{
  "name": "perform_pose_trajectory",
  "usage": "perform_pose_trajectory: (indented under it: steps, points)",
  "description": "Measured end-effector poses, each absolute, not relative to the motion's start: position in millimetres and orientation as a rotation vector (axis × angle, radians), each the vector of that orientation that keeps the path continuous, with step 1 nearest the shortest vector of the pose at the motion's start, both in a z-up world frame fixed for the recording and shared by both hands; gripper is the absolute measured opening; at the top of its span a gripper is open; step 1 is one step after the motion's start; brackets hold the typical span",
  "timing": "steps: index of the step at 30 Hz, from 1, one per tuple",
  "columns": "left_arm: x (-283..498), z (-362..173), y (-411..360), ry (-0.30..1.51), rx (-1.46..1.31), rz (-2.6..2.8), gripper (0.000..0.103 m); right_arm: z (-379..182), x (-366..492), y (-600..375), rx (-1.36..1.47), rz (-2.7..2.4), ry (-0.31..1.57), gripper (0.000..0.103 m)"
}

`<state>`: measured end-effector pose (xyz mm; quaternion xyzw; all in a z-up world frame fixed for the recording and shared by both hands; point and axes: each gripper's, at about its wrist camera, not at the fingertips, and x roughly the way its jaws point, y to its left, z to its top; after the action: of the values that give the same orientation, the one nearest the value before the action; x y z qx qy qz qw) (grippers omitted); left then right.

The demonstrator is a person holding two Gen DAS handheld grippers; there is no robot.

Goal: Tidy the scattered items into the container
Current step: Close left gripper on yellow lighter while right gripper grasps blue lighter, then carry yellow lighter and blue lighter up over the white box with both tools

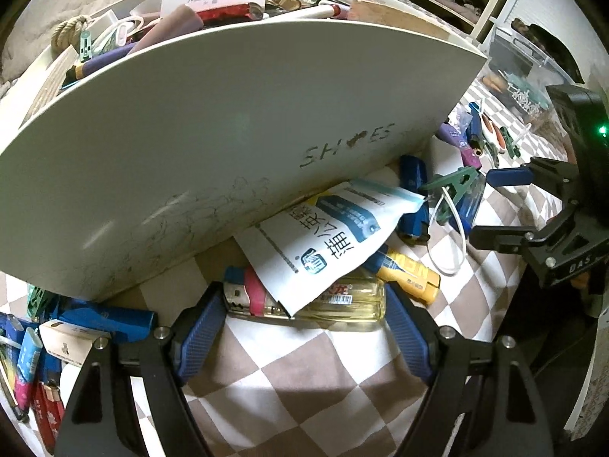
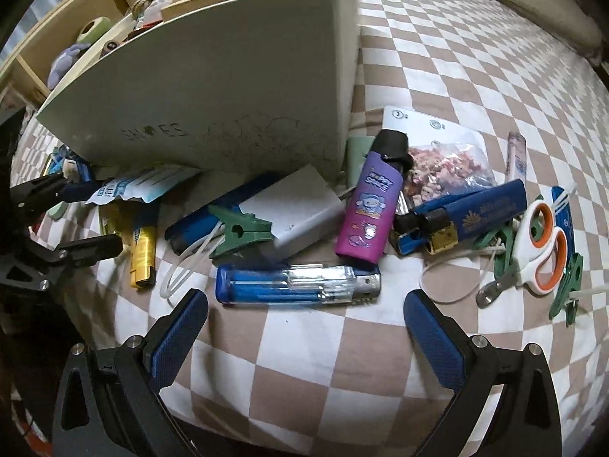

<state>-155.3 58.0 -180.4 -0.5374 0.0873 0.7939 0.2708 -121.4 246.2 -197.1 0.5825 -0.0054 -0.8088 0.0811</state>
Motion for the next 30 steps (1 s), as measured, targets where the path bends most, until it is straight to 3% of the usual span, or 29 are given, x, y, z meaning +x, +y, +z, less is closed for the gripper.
perform_pose_trajectory:
  steps: [8, 21, 24, 30]
  points:
    - [-145.3, -173.9, 47.4, 0.188, -1.469, 2.217, 0.083, -199.0, -129.2, 242.7, 1.749, -2.437, 0.025, 0.095]
    - [-128.9, -154.5, 29.1, 0.023, -1.396, 2.322, 0.083, -203.3, -141.4, 238.5, 1.757, -2.464, 0.091, 0.094]
    - [-123.7, -152.3, 25.6, -0.006, -1.382, 2.337, 0.083, -201.6, -140.1, 237.5, 1.746, -2.469, 0.092, 0.088]
    - [-120.2, -151.2, 24.2, -0.044, -1.374, 2.35, 0.083, -196.7, -133.7, 232.3, 1.749, -2.476, 0.113, 0.087]
